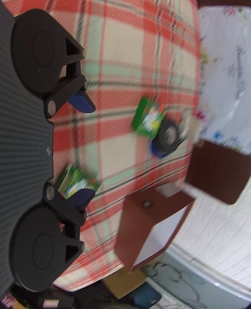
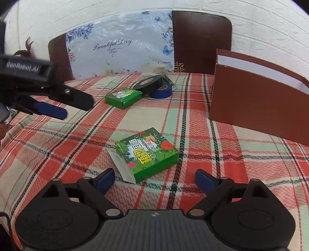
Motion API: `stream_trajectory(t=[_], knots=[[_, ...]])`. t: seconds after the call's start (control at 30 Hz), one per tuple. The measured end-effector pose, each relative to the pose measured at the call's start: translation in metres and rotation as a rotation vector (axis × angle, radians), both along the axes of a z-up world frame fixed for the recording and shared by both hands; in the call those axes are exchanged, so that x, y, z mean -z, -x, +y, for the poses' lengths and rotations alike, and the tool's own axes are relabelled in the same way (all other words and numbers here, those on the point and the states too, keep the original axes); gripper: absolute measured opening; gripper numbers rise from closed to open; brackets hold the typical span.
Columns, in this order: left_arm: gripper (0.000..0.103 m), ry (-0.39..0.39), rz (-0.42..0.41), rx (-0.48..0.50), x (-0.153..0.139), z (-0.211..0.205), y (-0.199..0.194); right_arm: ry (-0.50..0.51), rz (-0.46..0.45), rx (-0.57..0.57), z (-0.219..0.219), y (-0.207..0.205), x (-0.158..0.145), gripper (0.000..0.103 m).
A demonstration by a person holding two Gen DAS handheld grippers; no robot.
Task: Organize objects
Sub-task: 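Grasp the green snack box with the right gripper, then carry the green snack box into the brown box and release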
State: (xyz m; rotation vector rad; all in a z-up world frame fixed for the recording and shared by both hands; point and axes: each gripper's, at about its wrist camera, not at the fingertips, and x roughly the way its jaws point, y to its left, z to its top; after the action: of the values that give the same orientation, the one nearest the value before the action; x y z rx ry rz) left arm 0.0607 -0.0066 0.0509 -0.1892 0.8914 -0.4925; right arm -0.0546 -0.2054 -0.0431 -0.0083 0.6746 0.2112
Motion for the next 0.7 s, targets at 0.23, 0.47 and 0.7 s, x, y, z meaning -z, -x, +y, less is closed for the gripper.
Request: stream_trajectory(t=[0.23, 0.47, 0.7], knots=[[0.086, 0.116, 0.288, -0.018, 0.036, -0.016, 0.007, 0.046, -0.030, -0.131, -0.007, -0.006, 0.002, 0.096], [0.052, 0.089, 0.299, -0.099, 0.044, -0.038, -0.014, 0.077, -0.012, -0.256, -0.003, -0.042, 0.008, 0.081], [0.033, 0.064, 0.215, -0.019, -0.005, -0.065, -0.032, -0.052, -0.176, -0.151, -0.025, -0.037, -0.014, 0.060]])
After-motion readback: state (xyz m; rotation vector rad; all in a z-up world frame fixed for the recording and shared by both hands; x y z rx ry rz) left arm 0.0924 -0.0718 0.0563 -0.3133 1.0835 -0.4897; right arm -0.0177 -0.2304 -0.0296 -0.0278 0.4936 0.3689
